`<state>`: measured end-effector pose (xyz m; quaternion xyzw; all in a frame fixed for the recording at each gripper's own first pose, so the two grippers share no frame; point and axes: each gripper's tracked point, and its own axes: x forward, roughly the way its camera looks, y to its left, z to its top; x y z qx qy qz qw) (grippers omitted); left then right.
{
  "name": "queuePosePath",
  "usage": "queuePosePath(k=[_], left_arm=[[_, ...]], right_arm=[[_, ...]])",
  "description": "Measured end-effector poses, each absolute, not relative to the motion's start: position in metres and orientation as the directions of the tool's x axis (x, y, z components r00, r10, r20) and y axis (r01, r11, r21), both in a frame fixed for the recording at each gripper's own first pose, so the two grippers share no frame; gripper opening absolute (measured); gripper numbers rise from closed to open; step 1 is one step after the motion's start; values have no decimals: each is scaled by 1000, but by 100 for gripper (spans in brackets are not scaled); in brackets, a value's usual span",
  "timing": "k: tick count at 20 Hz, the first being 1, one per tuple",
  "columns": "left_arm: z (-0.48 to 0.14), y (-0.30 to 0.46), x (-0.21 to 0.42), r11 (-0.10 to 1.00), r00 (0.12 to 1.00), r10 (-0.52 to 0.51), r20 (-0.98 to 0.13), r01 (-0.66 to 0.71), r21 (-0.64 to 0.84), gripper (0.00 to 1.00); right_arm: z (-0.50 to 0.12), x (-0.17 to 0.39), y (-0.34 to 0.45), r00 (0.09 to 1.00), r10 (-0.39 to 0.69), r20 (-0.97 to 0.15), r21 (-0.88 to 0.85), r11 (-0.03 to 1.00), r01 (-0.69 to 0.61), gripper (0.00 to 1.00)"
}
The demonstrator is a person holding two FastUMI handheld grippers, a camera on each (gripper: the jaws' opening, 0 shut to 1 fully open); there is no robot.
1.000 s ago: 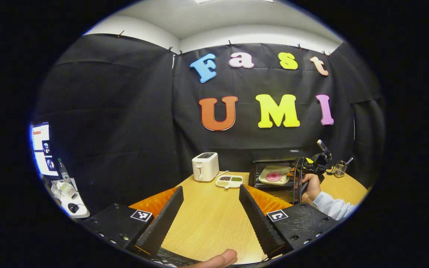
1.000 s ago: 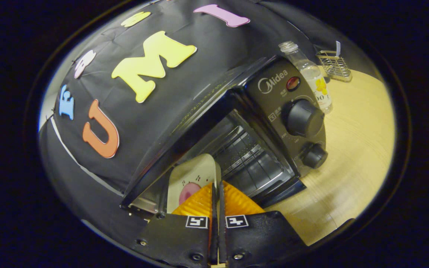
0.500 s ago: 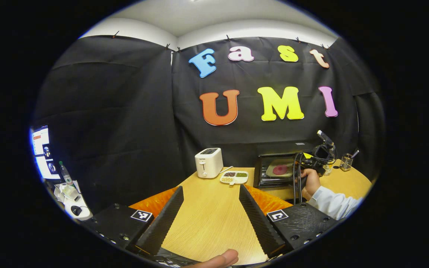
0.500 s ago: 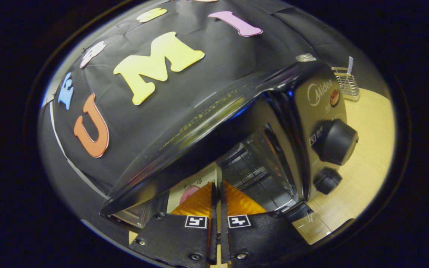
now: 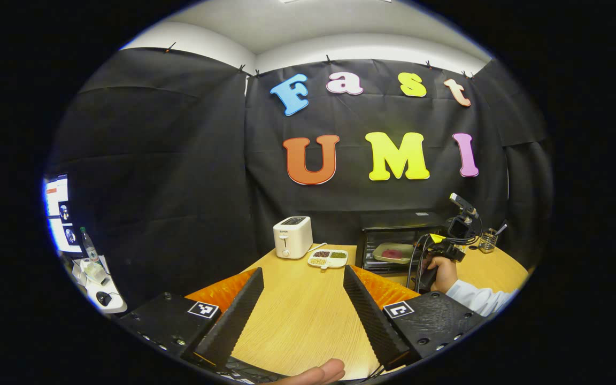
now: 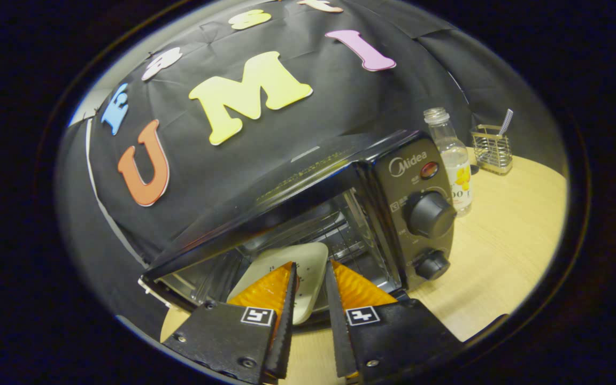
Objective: Open the electric oven with the left hand, put the food in, and close the electric oven.
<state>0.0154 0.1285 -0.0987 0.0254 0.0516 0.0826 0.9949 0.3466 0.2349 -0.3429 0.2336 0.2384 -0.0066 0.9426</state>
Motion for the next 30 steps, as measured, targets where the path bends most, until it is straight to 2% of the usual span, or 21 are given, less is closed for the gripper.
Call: queuePosePath(k=[4,8,9,10,13,15,18,22,23,24,25,27,28,29,30], left_arm=[[-98,113,8,990,987,128,-97,-121,70,96],[-99,110,14,992,988,118,-98,-113,56,96],[-101,107,18,993,989,113,-97,-109,47,96],[-102,104,23,994,989,107,-100,-103,41,96],[-110,91,39,996,991,82,-105,-78,44,96],[-120,81,53,997,991,63,-119,-58,46,96],[-140,55,74,999,989,12,-145,-6,45,96],[-181,13,108,996,975,-88,-206,93,14,96],[-193,1,116,993,967,-113,-228,117,4,96],[-203,-7,126,991,963,-127,-236,132,3,96],[-214,-14,134,990,959,-135,-249,140,1,96],[-241,-32,147,986,943,-165,-290,167,-15,96],[-254,-41,152,983,931,-178,-317,182,-19,96],[-267,-49,156,981,921,-187,-342,193,-17,96],[-280,-57,159,978,907,-199,-371,206,-21,96]], right_arm=[[-333,308,226,871,120,-477,392,916,89,45],[-307,269,215,874,168,-456,353,935,4,71],[-299,260,210,877,177,-447,338,941,-18,74],[-290,252,203,884,179,-432,323,946,-33,84],[-259,229,176,910,178,-375,259,962,-82,92],[-229,215,158,930,183,-320,226,968,-112,92],[-181,196,124,961,160,-227,174,977,-122,100],[-132,172,86,976,149,-157,172,978,-122,100],[-121,167,77,978,147,-146,160,979,-124,96],[-111,164,65,982,134,-133,141,983,-115,100],[-102,159,55,985,123,-121,123,987,-108,96],[-84,149,40,991,97,-90,97,991,-88,96],[-79,144,33,993,92,-80,93,992,-85,100],[-73,139,26,994,88,-72,91,993,-82,96],[-71,134,19,994,84,-72,91,993,-78,100]])
